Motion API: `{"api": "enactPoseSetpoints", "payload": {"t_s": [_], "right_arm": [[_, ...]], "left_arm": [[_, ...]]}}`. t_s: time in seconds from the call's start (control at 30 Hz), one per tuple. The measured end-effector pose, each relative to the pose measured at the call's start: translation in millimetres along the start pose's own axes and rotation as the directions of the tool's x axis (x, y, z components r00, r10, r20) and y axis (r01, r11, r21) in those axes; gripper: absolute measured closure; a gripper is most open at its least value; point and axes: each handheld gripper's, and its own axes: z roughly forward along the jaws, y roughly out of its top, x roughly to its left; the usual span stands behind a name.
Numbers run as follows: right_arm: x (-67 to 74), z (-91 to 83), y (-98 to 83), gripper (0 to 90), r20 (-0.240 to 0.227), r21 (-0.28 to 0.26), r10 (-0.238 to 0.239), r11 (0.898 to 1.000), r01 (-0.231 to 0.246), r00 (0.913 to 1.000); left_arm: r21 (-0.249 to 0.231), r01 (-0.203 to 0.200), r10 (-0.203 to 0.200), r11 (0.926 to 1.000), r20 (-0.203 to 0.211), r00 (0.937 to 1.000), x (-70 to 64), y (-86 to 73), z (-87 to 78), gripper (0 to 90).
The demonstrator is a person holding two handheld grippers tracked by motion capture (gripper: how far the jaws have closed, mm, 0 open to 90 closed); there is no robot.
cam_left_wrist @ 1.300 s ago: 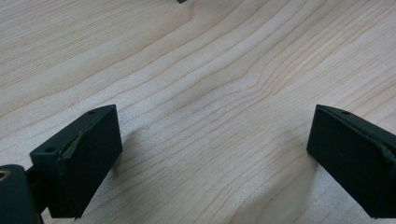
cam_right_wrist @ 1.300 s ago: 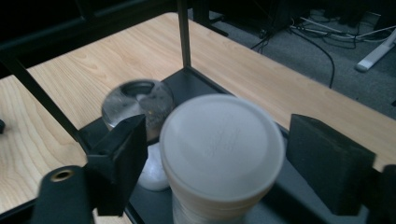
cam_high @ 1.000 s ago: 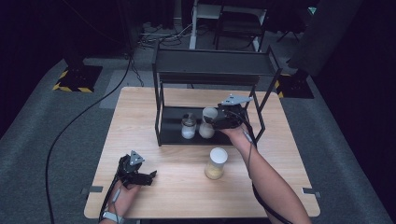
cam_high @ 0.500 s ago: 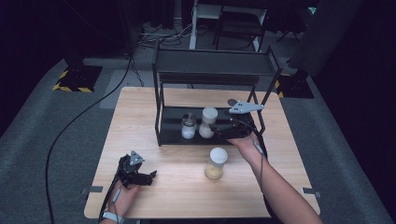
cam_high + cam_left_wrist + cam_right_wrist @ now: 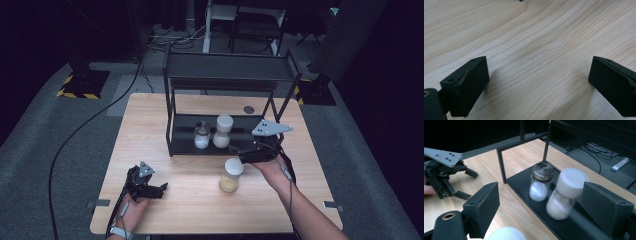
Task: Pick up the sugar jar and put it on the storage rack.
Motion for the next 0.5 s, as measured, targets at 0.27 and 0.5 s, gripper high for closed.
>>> {"api": "enactPoseSetpoints", "payload": {"t_s": [0.27, 0.5], "right_arm": [[8.9, -7.3, -9.1, 15.0, -0.018, -0.007, -0.001, 1.0, 0.001, 0.9998], [13.7, -9.6, -20.0, 14.7, -0.023, -0.003, 0.004, 1.0, -0.004, 0.9997]], "left_arm": [[-0.001, 0.0, 0.0, 1.0, 0.0, 1.0, -0.1, -0.1, 0.0, 3.1], [0.0, 0.001, -0.001, 1.0, 0.0, 1.0, 0.0, 0.0, 0.1, 3.1]]}}
